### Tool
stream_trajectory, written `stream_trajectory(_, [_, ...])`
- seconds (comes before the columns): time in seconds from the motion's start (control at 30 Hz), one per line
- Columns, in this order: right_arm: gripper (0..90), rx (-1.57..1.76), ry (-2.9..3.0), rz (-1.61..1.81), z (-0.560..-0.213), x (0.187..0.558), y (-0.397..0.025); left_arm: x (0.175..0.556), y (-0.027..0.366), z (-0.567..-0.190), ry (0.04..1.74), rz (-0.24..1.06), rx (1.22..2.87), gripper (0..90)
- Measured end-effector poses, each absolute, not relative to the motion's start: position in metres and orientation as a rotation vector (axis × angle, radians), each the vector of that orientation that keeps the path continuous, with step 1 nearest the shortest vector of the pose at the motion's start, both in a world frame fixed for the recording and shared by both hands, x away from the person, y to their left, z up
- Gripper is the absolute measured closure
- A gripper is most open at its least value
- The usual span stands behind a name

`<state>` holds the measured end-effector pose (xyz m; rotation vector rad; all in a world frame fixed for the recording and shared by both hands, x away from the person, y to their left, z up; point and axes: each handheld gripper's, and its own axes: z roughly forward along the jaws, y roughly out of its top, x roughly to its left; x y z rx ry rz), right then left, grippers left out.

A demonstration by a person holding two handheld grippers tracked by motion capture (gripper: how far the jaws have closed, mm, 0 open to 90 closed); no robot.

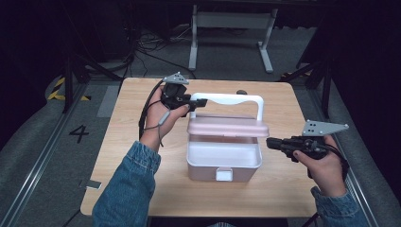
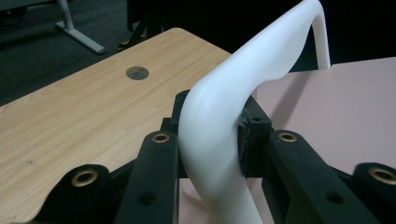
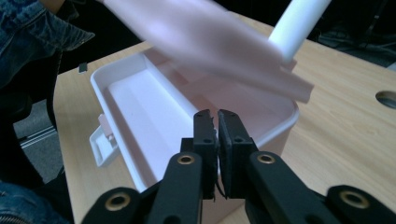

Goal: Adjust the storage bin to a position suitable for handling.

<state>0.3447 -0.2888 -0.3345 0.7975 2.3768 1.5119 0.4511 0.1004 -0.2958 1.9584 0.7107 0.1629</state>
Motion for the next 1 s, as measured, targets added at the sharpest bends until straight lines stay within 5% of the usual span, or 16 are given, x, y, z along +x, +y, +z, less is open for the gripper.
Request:
stream_trajectory(0.2, [90.0,0.781,2.352,1.566,-0.339,0.349,-0.278,0.446,0.100,-0.300,0.674,0.175,1.943,65.6])
stream_trajectory(0.43, [90.0,0.773,2.326,1.583,-0.339,0.348,-0.275,0.435,0.108,-0.298,0.623,0.259,1.932,35.1])
stream_trajectory(1.0, [90.0,0.786,2.299,1.646,-0.336,0.347,-0.271,0.383,0.169,-0.300,0.637,0.353,2.010,28.5])
